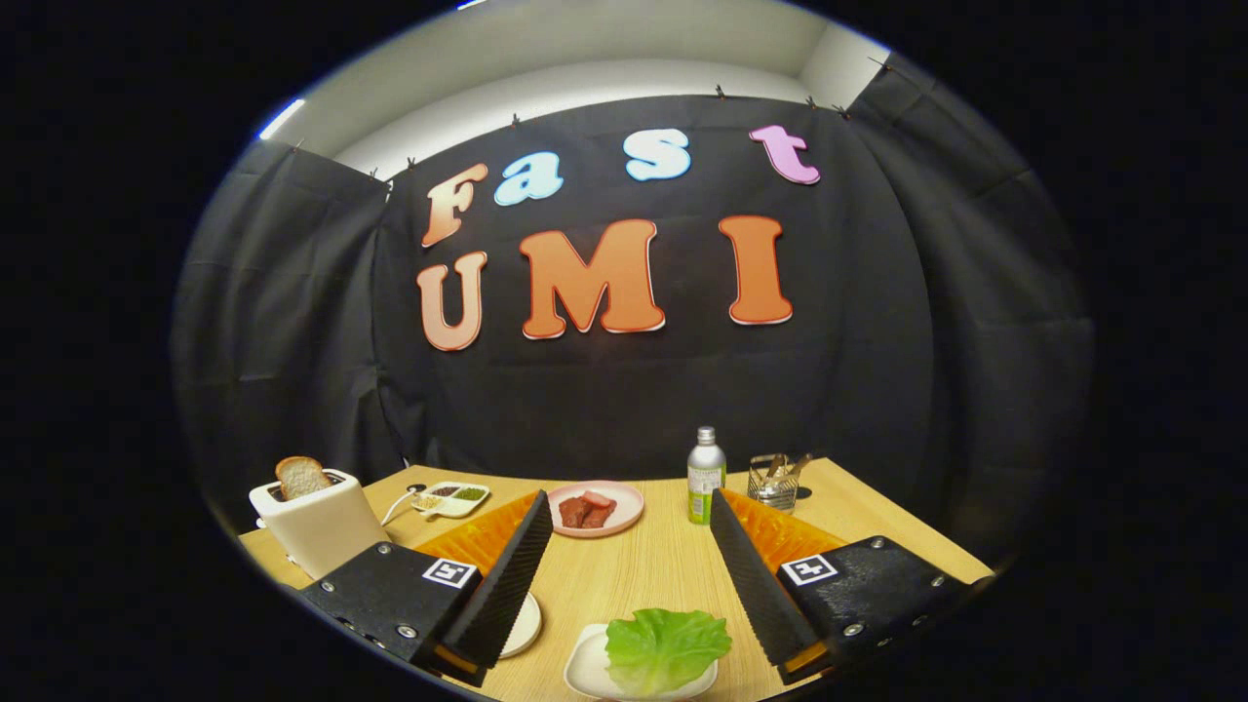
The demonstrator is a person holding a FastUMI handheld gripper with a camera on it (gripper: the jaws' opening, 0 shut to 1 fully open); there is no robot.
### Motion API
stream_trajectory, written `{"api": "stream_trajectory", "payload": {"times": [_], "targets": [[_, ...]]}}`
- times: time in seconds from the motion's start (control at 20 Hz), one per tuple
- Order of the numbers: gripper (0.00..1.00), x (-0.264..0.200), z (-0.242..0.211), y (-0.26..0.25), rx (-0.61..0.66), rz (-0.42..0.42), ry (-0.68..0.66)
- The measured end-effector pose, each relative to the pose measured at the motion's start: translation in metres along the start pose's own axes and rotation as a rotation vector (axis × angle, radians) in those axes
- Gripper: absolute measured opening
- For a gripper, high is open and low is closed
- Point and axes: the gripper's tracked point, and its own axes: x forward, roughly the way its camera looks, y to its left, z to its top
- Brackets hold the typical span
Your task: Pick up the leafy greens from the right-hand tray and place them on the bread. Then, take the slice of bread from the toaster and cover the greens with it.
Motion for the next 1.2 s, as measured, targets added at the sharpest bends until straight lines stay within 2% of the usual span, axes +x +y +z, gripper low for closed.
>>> {"api": "stream_trajectory", "payload": {"times": [0.35, 0.65, 0.85, 1.2], "targets": [[0.98, 0.017, -0.063, -0.010, 0.021, 0.001, 0.278], [0.97, 0.016, -0.135, -0.014, -0.077, -0.008, 0.559], [0.98, 0.014, -0.152, -0.008, -0.091, 0.008, 0.650], [0.97, 0.012, -0.185, -0.018, -0.058, -0.039, 0.777]]}}
